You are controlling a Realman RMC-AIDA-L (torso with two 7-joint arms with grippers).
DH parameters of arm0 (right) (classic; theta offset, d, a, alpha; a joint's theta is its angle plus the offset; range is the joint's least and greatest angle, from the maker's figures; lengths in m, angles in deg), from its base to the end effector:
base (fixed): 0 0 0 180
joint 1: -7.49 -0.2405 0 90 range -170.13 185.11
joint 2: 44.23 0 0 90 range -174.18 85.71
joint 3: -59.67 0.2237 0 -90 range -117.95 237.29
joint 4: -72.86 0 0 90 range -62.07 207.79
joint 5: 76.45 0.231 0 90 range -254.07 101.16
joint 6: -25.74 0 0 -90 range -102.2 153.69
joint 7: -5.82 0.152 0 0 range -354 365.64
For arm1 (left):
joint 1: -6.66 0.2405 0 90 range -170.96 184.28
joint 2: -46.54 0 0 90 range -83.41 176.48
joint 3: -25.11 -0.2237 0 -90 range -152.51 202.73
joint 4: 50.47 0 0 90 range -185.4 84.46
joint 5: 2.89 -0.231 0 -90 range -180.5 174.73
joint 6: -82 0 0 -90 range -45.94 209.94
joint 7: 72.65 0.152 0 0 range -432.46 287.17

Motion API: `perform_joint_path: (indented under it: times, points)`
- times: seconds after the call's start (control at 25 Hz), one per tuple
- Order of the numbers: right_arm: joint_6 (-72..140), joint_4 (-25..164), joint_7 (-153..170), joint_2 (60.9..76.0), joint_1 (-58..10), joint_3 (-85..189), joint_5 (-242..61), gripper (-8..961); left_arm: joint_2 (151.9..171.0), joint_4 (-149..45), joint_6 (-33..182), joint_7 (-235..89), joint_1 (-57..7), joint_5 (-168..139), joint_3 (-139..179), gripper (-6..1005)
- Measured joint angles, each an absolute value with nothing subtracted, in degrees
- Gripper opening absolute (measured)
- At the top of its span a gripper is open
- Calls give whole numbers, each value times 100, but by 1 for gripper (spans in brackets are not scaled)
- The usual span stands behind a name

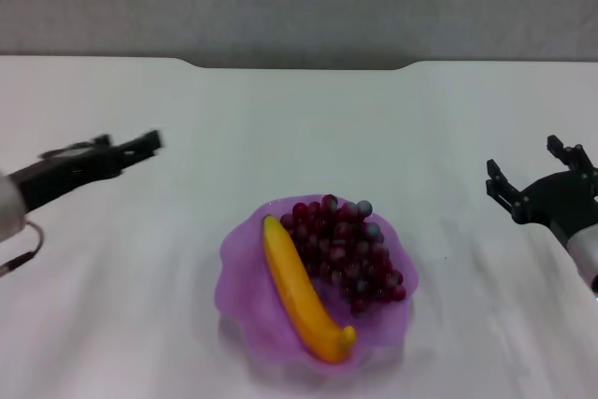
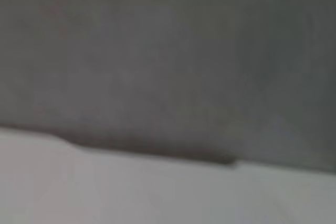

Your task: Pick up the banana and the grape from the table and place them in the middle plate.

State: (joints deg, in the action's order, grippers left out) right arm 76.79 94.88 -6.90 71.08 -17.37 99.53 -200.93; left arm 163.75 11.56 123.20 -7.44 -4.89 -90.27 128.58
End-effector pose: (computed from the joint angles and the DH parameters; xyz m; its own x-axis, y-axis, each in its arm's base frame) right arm 0.2994 0.3515 -0.0454 0.8843 -0.0577 -0.4633 -0.4616 -0.2570 -0.8490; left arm -0.2565 0.3811 0.0431 0.4618 0.4784 0.7469 0.8820 -0.3373 -0.3293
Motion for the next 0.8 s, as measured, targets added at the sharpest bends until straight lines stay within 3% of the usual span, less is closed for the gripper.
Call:
perform_joint_path:
  times: [0.16,0.4,0.8]
  points:
    - [7679,9517,-688,7108,-1749,9900,-20105,880,16393,-142,12201,2607,-453,-6105,12840,890]
    - [7679,9519,-681,7108,-1759,9894,-20108,880,16409,-3035,13505,7322,-1166,-2043,12755,891]
    - [7688,9531,-658,7108,-1765,9878,-20083,880,16413,-3972,13790,8029,-1532,-1339,12750,893]
